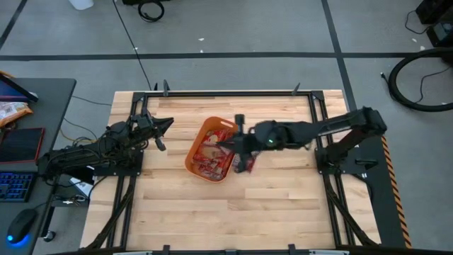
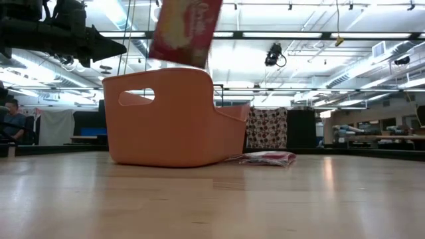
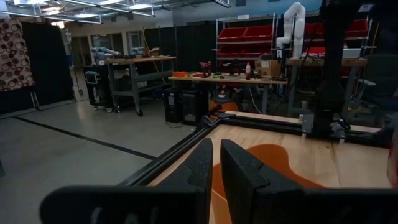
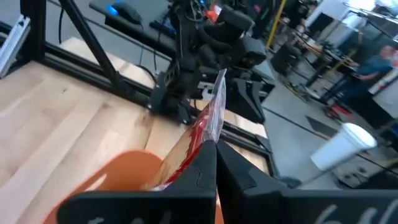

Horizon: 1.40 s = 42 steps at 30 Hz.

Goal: Sort popcorn bags into baskets
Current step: Put the red popcorn pack into the orange bin

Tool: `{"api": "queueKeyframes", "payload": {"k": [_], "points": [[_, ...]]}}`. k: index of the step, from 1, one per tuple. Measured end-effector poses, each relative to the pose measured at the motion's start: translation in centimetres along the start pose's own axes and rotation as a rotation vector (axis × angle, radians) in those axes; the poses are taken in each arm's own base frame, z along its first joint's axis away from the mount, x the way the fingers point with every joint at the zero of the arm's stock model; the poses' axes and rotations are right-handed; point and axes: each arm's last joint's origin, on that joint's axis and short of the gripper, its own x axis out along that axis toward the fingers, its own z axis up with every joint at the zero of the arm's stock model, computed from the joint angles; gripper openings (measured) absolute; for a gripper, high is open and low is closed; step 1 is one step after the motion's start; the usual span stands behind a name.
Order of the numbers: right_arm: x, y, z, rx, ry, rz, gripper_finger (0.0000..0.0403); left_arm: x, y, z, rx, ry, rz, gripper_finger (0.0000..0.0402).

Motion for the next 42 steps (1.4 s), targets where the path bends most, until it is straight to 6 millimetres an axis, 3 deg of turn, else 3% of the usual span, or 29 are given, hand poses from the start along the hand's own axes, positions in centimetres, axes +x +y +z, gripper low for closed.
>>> {"api": "queueKeyframes", "payload": {"k": [8,13,17,22,29,34,42], "points": [[5.2,-0.8,-2.9,0.027,-0.109,0.131,0.0003,0.0,0.0,0.0,0.001,0.001,0.0,0.0036],[6.7,-0.8,-4.3,0.075,-0.095,0.17,0.0003,0.0,0.0,0.0,0.001,0.001,0.0,0.0036],[6.8,-1.1,-4.4,0.109,-0.106,0.192,0.0003,0.0,0.0,0.0,0.001,0.001,0.0,0.0036],[6.6,-0.5,-3.9,0.106,-0.191,0.338,0.0003,0.0,0.0,0.0,0.002,0.001,0.0,0.0036],[6.4,0.3,-3.5,0.113,-0.196,0.364,0.0003,0.0,0.0,0.0,0.001,0.001,0.0,0.0036],[6.6,-0.4,-5.1,0.162,-0.038,0.303,0.0003,0.0,0.0,0.0,0.001,0.001,0.0,0.0036],[6.8,-2.6,-7.3,0.211,0.182,0.043,0.0003,0.0,0.0,0.0,0.001,0.001,0.0,0.0036]]}}
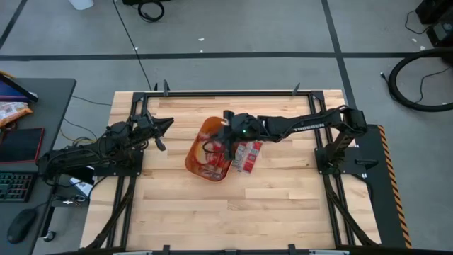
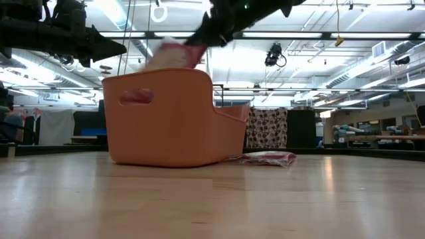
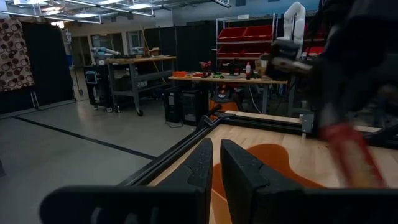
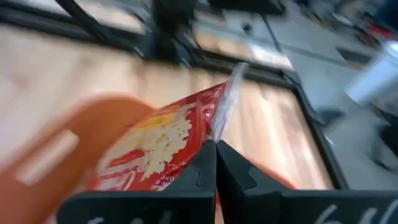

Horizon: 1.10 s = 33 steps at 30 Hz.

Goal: Sort popcorn bags into baskets
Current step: Put the red popcorn pack into the orange bin

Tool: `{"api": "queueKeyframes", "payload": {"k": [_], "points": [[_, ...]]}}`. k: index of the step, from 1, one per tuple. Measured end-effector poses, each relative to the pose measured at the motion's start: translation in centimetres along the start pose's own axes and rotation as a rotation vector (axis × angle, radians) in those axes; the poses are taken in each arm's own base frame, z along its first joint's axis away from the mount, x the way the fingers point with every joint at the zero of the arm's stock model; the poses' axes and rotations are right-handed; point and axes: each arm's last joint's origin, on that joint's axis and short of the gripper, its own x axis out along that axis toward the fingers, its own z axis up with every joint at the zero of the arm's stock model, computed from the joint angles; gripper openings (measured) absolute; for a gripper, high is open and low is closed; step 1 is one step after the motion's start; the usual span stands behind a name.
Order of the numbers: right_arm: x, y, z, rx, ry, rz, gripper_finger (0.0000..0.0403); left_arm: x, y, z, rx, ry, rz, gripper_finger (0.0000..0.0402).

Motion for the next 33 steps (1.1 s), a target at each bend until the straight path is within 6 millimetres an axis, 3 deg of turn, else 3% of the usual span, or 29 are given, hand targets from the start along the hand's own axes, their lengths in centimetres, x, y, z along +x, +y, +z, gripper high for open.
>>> {"api": "queueKeyframes", "payload": {"k": [6,12,20,26,33], "points": [[0.1,-1.5,-1.5,0.005,0.132,-0.089,0.0011,0.0,0.0,0.0,0.0,0.0,0.0,0.0036],[0.1,-1.9,-1.6,0.011,0.138,-0.094,0.0051,0.0,0.0,0.0,0.0,-0.002,0.0,0.0036],[-0.1,-2.3,-2.3,0.058,0.235,-0.275,0.0086,0.0,0.0,0.0,0.0,-0.002,0.0,0.0036],[-0.7,0.7,-3.5,0.016,0.386,-0.042,0.0085,0.0,0.0,0.0,0.001,-0.001,0.0,0.0036],[-2.5,5.6,-4.2,-0.158,0.577,0.013,0.0084,0.0,0.0,0.0,0.001,-0.001,0.0,0.0036]]}}
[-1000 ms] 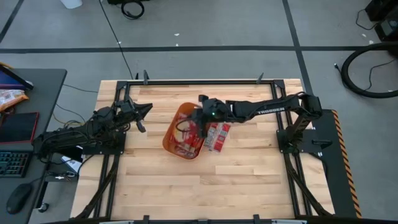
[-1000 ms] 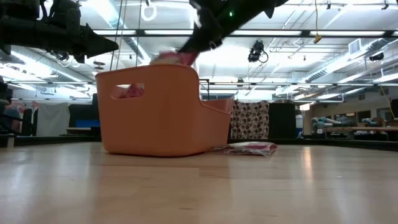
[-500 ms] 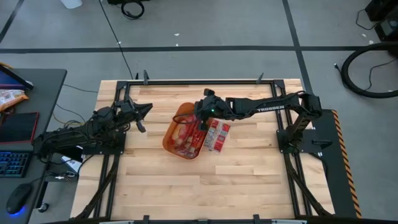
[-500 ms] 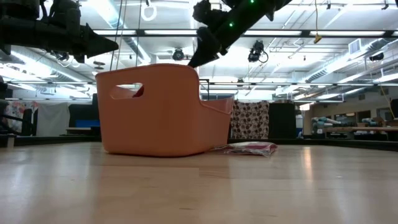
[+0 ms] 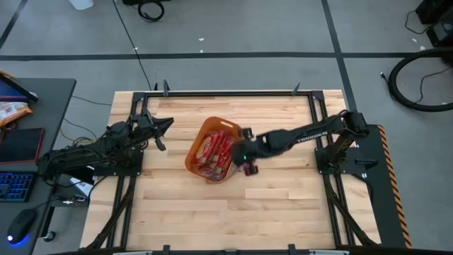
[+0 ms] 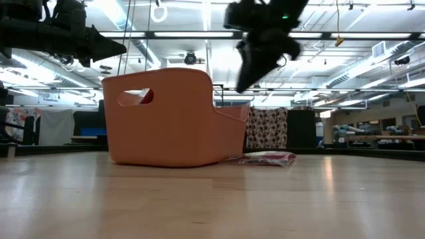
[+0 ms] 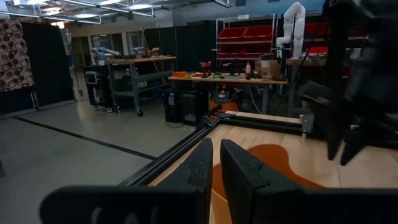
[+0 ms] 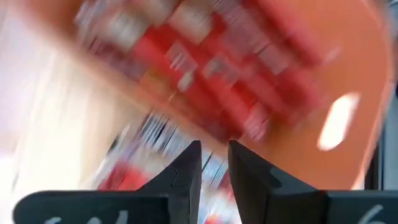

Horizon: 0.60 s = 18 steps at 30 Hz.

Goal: Sort popcorn bags into baskets
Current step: Put the red popcorn pack into the orange bin

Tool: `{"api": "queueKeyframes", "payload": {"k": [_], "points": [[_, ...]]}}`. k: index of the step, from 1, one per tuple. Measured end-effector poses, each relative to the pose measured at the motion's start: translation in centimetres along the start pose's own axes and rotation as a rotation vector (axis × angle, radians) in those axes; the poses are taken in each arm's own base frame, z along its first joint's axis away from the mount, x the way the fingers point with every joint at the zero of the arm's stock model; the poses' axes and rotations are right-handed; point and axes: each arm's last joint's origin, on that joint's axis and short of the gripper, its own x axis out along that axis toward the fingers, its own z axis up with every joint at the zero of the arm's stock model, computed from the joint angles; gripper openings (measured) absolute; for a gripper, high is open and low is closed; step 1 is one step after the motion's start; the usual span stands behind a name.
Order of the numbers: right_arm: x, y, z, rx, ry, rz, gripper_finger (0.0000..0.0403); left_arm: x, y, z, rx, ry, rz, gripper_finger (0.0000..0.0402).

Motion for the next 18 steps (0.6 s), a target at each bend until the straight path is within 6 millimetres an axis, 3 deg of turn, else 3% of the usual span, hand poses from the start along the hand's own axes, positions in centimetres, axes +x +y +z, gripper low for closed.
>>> {"api": "queueKeyframes", "payload": {"k": [6,11,18], "points": [[0.2,2.5,-2.4,0.042,0.214,0.026,0.0087,0.0,0.0,0.0,0.0,0.001,0.0,0.0036],[0.8,4.4,-4.8,0.004,0.332,0.058,0.0113,0.0,0.0,0.0,-0.004,0.003,0.0,0.0036],[2.3,7.5,-7.5,-0.277,0.296,-0.067,0.0145,0.0,0.0,0.0,0.0,0.002,0.0,0.0036]]}}
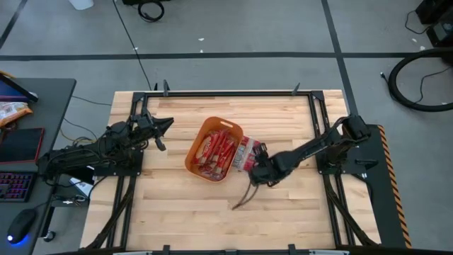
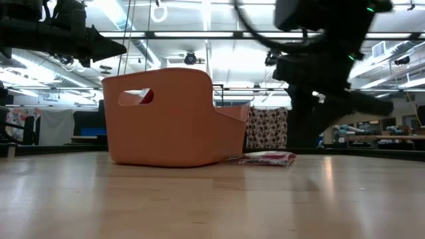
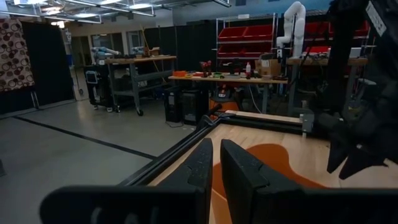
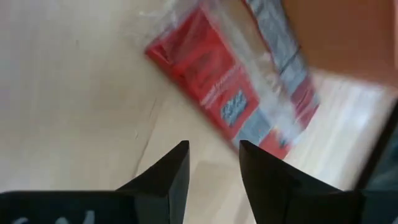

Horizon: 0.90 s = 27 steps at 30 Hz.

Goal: Sort popcorn bags into baskets
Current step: Put the red popcorn pack into the orange bin

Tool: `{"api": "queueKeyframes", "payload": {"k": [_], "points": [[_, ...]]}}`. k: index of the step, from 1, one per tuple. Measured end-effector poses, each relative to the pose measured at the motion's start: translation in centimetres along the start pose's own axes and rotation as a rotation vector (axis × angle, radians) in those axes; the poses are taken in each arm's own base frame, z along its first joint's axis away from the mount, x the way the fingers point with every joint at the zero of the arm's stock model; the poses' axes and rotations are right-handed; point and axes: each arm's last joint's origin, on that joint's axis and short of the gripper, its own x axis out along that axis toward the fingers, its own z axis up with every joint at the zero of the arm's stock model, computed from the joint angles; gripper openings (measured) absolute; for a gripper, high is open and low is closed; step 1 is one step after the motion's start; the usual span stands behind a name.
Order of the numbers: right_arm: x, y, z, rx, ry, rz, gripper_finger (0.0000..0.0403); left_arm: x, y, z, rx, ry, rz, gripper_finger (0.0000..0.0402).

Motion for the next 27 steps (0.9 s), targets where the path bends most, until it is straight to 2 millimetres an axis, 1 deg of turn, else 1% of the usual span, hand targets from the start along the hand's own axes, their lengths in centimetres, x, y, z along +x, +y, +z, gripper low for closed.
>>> {"api": "queueKeyframes", "payload": {"k": [4,6,10,16,20,27], "points": [[1.0,1.3,-0.3,-0.149,-0.048,-0.119,0.0143,0.0,0.0,0.0,0.0,0.0,0.0,0.0036],[1.4,1.6,-0.5,-0.179,-0.06,-0.145,0.0139,0.0,0.0,0.0,0.0,0.0,0.0,0.0036],[2.3,1.7,-0.9,-0.166,-0.081,-0.157,0.0131,0.0,0.0,0.0,0.0,-0.001,0.0,0.0036],[3.5,1.2,-1.6,-0.123,-0.088,-0.184,0.0116,0.0,0.0,0.0,0.001,0.0,0.0,0.0036],[4.4,1.0,-2.1,-0.14,-0.103,-0.139,0.0103,0.0,0.0,0.0,0.001,-0.001,0.0,0.0036],[5.1,0.4,-2.2,-0.122,-0.139,-0.153,0.0086,0.0,0.0,0.0,0.001,0.0,0.0,0.0036]]}}
